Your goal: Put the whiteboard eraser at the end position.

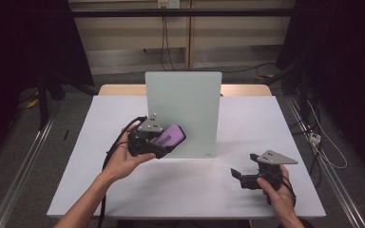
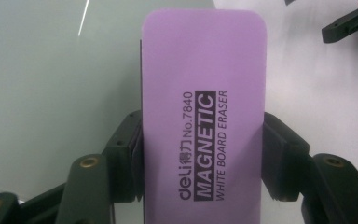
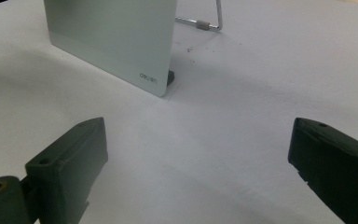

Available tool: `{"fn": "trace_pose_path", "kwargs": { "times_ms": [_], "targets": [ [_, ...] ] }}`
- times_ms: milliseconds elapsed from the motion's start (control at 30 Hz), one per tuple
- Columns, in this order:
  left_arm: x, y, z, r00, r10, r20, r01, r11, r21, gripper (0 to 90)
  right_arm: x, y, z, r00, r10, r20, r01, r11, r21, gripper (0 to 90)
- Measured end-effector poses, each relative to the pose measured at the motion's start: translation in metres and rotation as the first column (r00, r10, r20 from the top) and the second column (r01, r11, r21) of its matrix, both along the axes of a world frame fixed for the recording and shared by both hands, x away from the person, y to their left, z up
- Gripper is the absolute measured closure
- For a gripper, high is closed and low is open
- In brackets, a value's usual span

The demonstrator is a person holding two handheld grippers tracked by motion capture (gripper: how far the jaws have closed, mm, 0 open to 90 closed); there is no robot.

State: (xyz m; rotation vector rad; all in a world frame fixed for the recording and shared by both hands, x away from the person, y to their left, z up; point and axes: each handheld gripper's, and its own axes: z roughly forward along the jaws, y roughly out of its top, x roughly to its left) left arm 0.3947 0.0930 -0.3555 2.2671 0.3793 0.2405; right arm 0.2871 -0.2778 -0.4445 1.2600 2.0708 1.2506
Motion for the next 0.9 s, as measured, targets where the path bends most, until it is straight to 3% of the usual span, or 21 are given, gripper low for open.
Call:
{"fn": "trace_pose_path", "kwargs": {
  "times_ms": [100, 367, 600, 667, 767, 900],
  "targets": [
    [-0.001, -0.003, -0.002, 0.9998, -0.005, -0.021, 0.005, 0.9999, 0.010, 41.1, -0.001, 0.000, 0.000, 1.0000, 0.005, 0.002, -0.005, 1.0000, 0.003, 4.5],
    [-0.007, -0.016, -0.013, 0.9955, -0.059, -0.074, 0.066, 0.9931, 0.097, 41.1, -0.001, -0.001, 0.000, 1.0000, 0.004, 0.000, -0.004, 0.9999, 0.010, 4.4],
    [-0.016, -0.029, -0.026, 0.9870, -0.107, -0.120, 0.125, 0.9802, 0.153, 41.1, 0.001, 0.001, 0.000, 1.0000, 0.009, -0.002, -0.009, 0.9999, 0.012, 4.4],
    [-0.019, -0.033, -0.030, 0.9830, -0.125, -0.135, 0.148, 0.9725, 0.180, 41.1, 0.002, 0.002, 0.000, 0.9999, 0.016, 0.000, -0.016, 0.9998, 0.013, 4.5],
    [-0.023, -0.038, -0.032, 0.9765, -0.150, -0.155, 0.179, 0.9648, 0.193, 41.1, 0.002, 0.002, 0.000, 0.9998, 0.020, 0.001, -0.020, 0.9997, 0.012, 4.4],
    [-0.025, -0.044, -0.037, 0.9736, -0.161, -0.162, 0.193, 0.9582, 0.211, 41.1, 0.002, 0.001, 0.000, 0.9999, 0.014, -0.001, -0.014, 0.9997, 0.018, 4.4]
  ]
}}
